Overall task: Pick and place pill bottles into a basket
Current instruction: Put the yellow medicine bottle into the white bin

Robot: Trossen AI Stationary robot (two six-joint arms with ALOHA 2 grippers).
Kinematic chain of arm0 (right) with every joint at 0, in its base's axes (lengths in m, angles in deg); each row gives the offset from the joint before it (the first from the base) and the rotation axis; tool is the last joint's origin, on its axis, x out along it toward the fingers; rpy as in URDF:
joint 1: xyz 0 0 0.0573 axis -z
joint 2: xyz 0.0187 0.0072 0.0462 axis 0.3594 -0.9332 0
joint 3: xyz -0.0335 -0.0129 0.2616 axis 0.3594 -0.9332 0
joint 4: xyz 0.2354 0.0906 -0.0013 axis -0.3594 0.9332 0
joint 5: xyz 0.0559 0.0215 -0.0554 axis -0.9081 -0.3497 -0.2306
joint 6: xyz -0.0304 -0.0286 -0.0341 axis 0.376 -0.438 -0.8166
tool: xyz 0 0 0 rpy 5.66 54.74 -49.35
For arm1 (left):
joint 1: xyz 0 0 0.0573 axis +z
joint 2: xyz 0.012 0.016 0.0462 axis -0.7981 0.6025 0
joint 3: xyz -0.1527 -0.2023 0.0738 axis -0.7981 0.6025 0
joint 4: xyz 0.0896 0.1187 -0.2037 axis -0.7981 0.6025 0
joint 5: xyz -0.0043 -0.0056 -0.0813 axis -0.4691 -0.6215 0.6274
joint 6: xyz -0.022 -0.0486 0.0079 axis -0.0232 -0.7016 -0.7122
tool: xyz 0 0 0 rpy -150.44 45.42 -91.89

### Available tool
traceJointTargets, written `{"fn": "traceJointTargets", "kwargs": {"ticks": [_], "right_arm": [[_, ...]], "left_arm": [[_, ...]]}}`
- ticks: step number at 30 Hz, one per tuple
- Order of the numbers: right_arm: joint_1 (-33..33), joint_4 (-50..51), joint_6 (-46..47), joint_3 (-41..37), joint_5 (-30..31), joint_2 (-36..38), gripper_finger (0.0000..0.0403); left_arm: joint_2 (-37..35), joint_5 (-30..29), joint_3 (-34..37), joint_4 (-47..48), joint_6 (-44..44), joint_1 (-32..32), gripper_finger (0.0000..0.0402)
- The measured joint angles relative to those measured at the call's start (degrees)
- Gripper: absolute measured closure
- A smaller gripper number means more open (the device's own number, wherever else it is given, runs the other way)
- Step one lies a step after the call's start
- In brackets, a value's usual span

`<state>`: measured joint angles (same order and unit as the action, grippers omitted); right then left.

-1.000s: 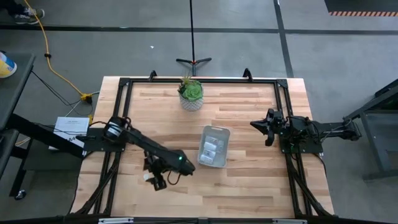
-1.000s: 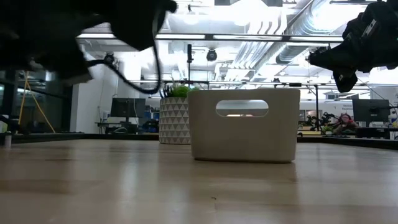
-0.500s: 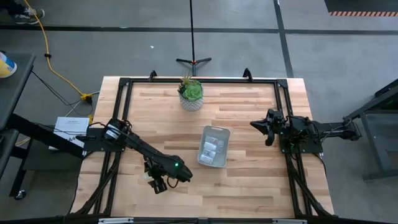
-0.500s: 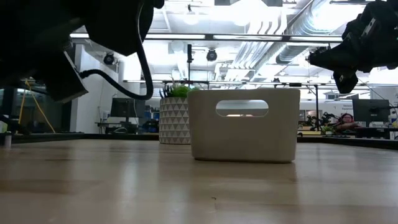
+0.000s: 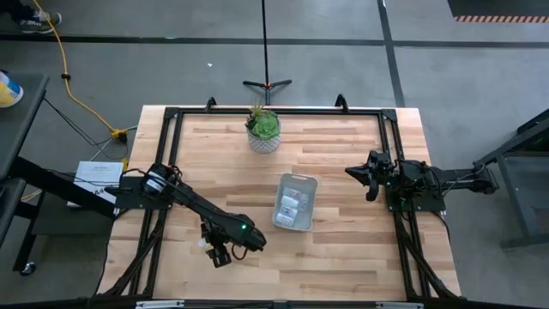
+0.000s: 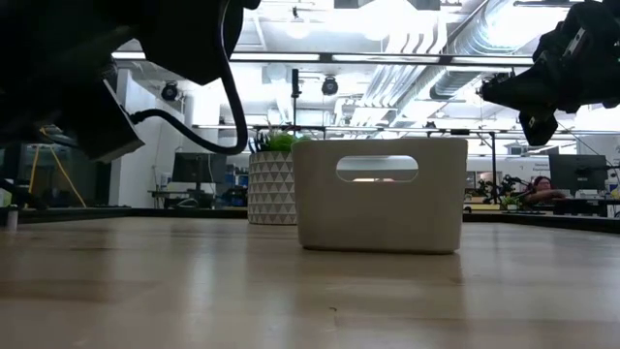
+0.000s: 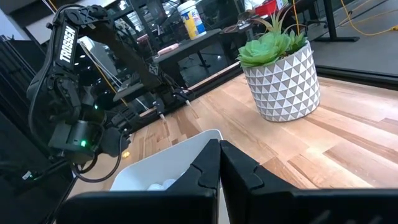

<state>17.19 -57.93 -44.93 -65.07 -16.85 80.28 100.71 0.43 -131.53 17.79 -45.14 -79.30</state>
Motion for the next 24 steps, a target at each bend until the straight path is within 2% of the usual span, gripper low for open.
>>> {"fn": "traceJointTargets", "kwargs": {"ticks": [9,16,24], "right_arm": [[-0.01,0.02,-0.09,0.00,-0.81,0.00,0.0403],[-0.01,0.02,-0.13,0.00,-0.85,0.00,0.0402],[0.00,0.02,-0.13,0.00,-0.85,0.00,0.0402]], "left_arm": [[0.00,-1.28,1.04,-0.08,0.57,0.00,0.0131],[0.04,2.02,5.11,-0.02,1.45,0.00,0.0131],[0.04,1.92,5.59,-4.03,1.47,0.07,0.0131]]}}
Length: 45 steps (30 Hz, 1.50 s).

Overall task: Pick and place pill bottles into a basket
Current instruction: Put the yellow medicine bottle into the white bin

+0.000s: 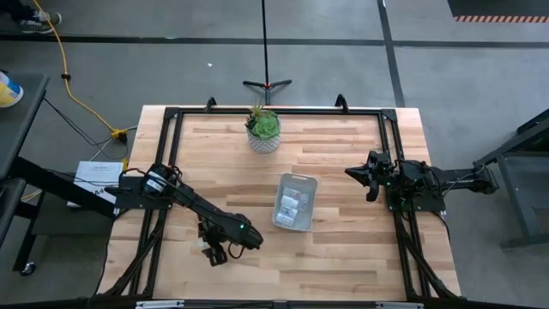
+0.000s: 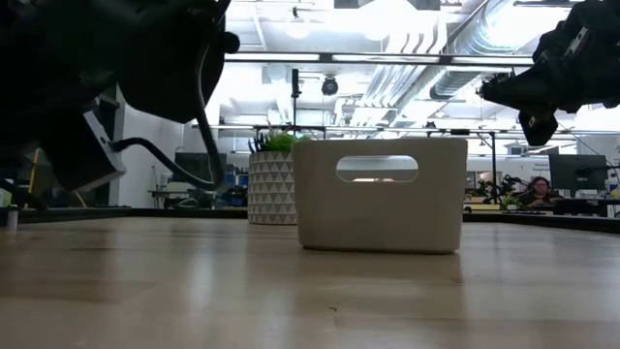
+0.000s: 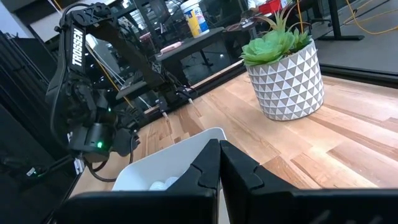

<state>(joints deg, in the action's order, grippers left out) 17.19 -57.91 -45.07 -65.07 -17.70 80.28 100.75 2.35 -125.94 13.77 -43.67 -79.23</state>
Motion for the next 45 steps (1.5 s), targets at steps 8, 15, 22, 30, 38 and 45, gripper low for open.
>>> {"fn": "traceJointTargets", "kwargs": {"ticks": [8,15,22,30,38,45], "right_arm": [[-0.01,-0.01,0.00,0.00,0.00,0.00,0.0403],[0.00,-0.02,0.00,0.00,0.00,0.00,0.0402],[0.01,-0.02,0.00,0.00,0.02,0.00,0.0402],[-0.01,-0.02,0.00,0.01,0.02,0.01,0.0402],[-0.01,-0.09,1.32,0.00,0.53,0.02,0.0402],[0.01,-0.07,2.67,0.00,0.51,0.02,0.0403]], "left_arm": [[0.00,-0.24,0.01,-1.48,0.41,0.00,0.0140],[0.00,0.07,0.00,-1.48,0.42,0.00,0.0205],[0.00,0.07,-0.02,-1.30,0.85,0.02,0.0259],[0.00,-1.49,-6.30,8.20,7.08,0.77,0.0257],[0.00,-9.23,-21.06,11.20,11.65,7.21,0.0261],[-0.04,-12.91,-36.38,9.52,12.37,14.15,0.0261]]}}
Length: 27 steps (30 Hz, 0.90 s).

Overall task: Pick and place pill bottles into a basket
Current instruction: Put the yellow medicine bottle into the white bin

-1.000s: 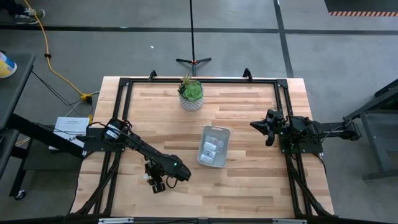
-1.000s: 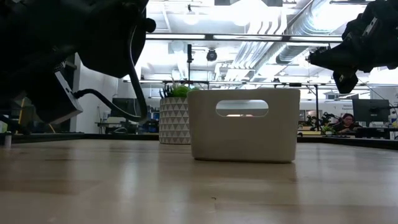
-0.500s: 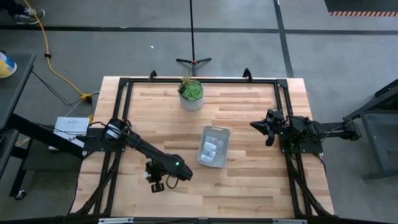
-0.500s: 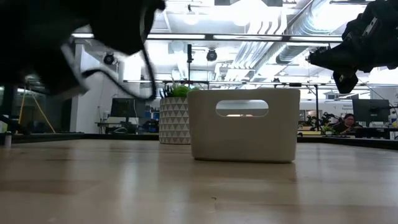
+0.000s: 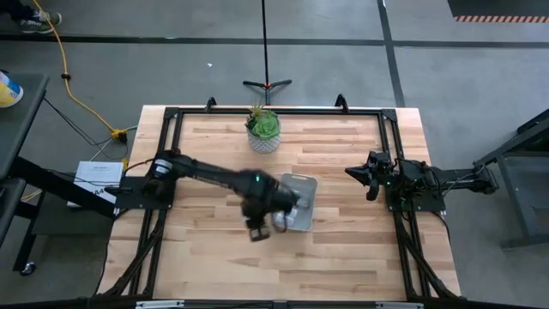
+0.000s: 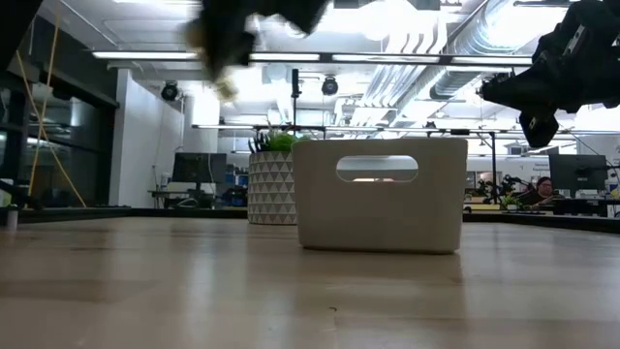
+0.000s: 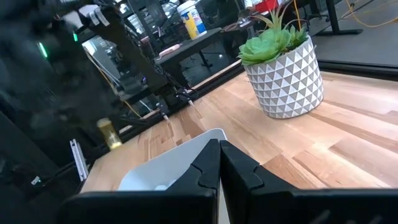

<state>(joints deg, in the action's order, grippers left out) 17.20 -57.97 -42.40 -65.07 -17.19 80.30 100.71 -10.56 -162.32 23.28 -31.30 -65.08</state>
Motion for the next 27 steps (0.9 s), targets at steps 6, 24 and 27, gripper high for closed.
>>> {"fn": "traceJointTargets", "kwargs": {"ticks": [6,24,27], "right_arm": [[0.00,0.02,-1.42,0.00,-0.01,0.00,0.0403],[-0.01,0.24,-3.16,0.02,-1.62,-0.80,0.0403],[0.00,0.25,-3.17,0.02,-1.93,-0.98,0.0402]], "left_arm": [[0.00,3.02,-6.60,-17.87,-0.75,3.57,0.0251],[8.32,2.84,-6.28,-31.41,-6.40,4.65,0.0257],[9.32,2.65,-6.28,-30.53,-6.40,4.65,0.0261]]}}
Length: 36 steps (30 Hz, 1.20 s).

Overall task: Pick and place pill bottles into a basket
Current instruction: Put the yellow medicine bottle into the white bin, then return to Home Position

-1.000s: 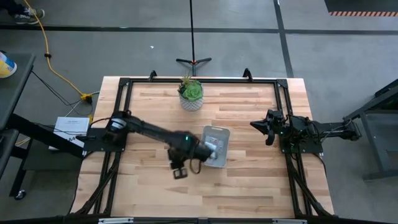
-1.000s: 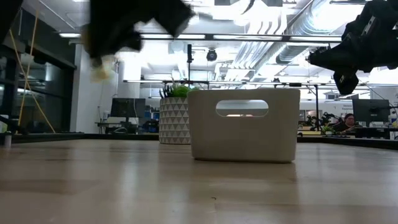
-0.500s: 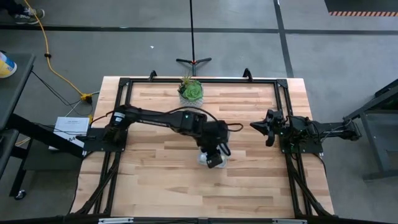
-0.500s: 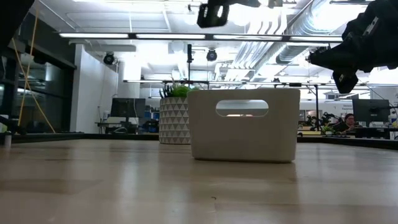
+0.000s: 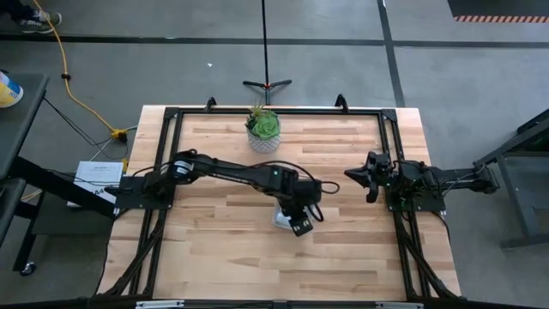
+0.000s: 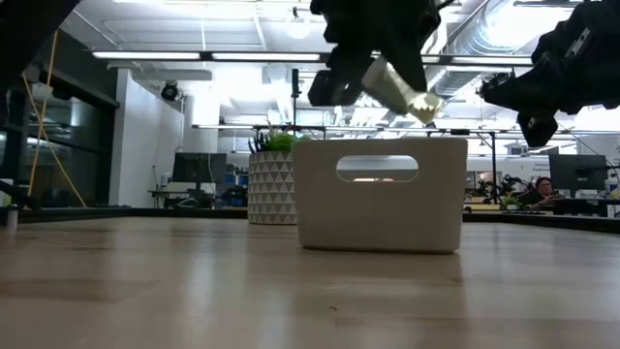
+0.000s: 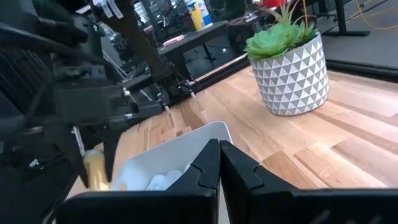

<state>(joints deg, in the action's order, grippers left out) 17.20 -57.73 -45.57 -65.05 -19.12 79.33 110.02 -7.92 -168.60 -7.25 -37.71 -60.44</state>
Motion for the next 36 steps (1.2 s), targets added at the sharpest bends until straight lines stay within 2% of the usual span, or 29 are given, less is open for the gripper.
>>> {"fn": "traceJointTargets", "kwargs": {"ticks": [7,14,24,28,30,36], "right_arm": [[0.00,0.02,0.00,0.00,-0.75,-0.14,0.0402],[-0.01,0.02,0.00,0.00,-0.76,-0.12,0.0402],[-0.01,0.04,0.00,0.00,-0.76,-0.12,0.0402],[0.00,0.04,0.00,0.00,-0.76,-0.12,0.0402],[0.00,0.04,0.00,0.00,-0.75,-0.12,0.0403],[0.00,0.02,0.00,0.00,-1.08,-0.09,0.0403]], "left_arm": [[3.23,-1.99,-0.02,-0.63,-0.20,0.24,0.0256],[4.24,-0.90,-0.02,0.12,1.16,1.50,0.0253],[4.24,4.63,-0.02,-2.14,2.41,2.34,0.0164],[3.39,4.86,-1.95,-4.01,5.47,3.08,0.0150],[1.45,2.60,-4.60,-7.51,8.83,3.45,0.0155],[-4.84,-10.45,-9.30,-14.54,19.73,3.76,0.0200]]}}
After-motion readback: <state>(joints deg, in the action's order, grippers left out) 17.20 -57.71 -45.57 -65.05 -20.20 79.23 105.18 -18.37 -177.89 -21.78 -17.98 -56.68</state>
